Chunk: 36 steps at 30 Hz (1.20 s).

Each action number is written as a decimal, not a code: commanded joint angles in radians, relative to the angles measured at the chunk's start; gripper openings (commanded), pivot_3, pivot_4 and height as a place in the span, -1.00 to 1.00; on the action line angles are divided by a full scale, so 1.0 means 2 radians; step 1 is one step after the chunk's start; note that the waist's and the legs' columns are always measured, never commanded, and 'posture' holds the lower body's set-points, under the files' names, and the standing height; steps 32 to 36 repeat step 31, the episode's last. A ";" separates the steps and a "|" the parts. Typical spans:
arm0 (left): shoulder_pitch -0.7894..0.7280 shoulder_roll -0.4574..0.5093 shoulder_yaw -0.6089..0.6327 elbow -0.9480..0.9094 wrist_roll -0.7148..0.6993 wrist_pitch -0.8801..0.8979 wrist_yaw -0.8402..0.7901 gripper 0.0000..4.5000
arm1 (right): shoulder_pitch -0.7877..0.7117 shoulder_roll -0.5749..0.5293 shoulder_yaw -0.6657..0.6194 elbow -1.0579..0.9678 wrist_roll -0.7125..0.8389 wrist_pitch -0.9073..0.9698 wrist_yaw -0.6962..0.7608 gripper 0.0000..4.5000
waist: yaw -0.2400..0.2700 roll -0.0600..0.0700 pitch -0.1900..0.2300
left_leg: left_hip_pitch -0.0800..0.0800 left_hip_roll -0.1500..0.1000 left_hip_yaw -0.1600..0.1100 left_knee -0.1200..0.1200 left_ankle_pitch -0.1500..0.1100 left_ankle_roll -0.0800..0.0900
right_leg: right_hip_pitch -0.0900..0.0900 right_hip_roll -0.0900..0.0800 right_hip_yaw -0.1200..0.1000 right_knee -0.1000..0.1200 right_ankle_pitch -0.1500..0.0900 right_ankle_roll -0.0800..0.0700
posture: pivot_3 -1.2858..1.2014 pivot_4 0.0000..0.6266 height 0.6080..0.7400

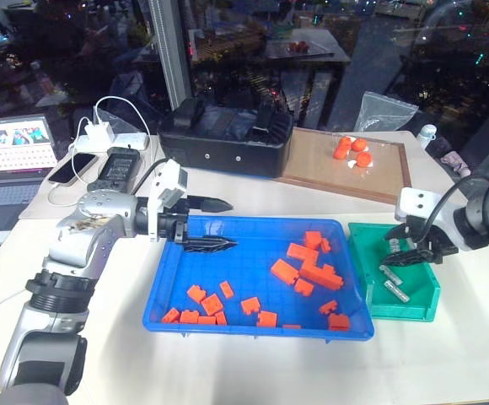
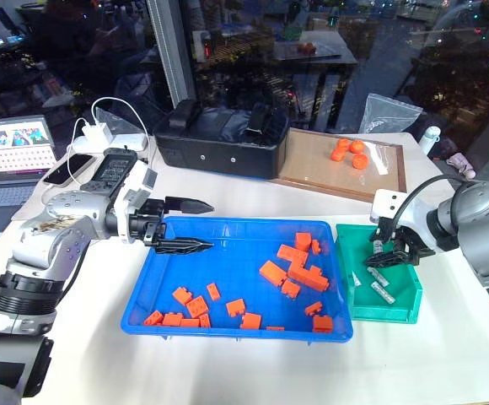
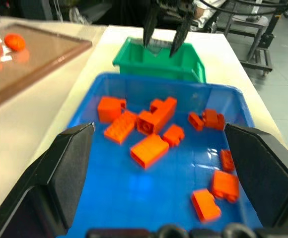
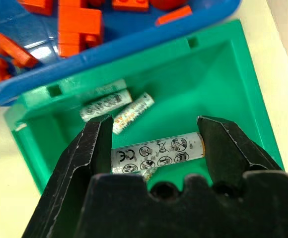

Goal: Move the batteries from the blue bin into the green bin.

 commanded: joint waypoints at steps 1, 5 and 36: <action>-0.006 -0.003 -0.002 -0.019 0.010 -0.016 0.010 1.00 | 0.002 0.011 0.008 0.026 -0.020 -0.022 -0.028 0.55 | 0.002 0.000 0.000 | 0.000 0.000 0.000 0.000 0.000 0.000 | 0.000 0.000 0.000 0.000 0.000 0.000 | 0.03 -0.52 0.93; -0.006 -0.012 0.005 -0.019 0.015 -0.021 0.034 1.00 | -0.001 0.016 0.010 0.042 -0.027 -0.035 -0.040 0.97 | 0.004 0.000 0.000 | -0.001 -0.001 0.000 0.001 0.000 0.000 | 0.000 -0.001 0.001 0.000 0.000 0.000 | 0.03 -0.52 0.93; 0.055 0.017 0.093 0.026 0.034 -0.030 0.135 1.00 | 0.250 0.123 -0.435 -0.067 0.166 0.037 -0.180 0.97 | 0.010 -0.002 0.000 | 0.002 -0.001 -0.001 0.000 0.000 0.000 | 0.005 -0.001 -0.001 -0.002 0.001 0.002 | 0.03 -0.52 0.93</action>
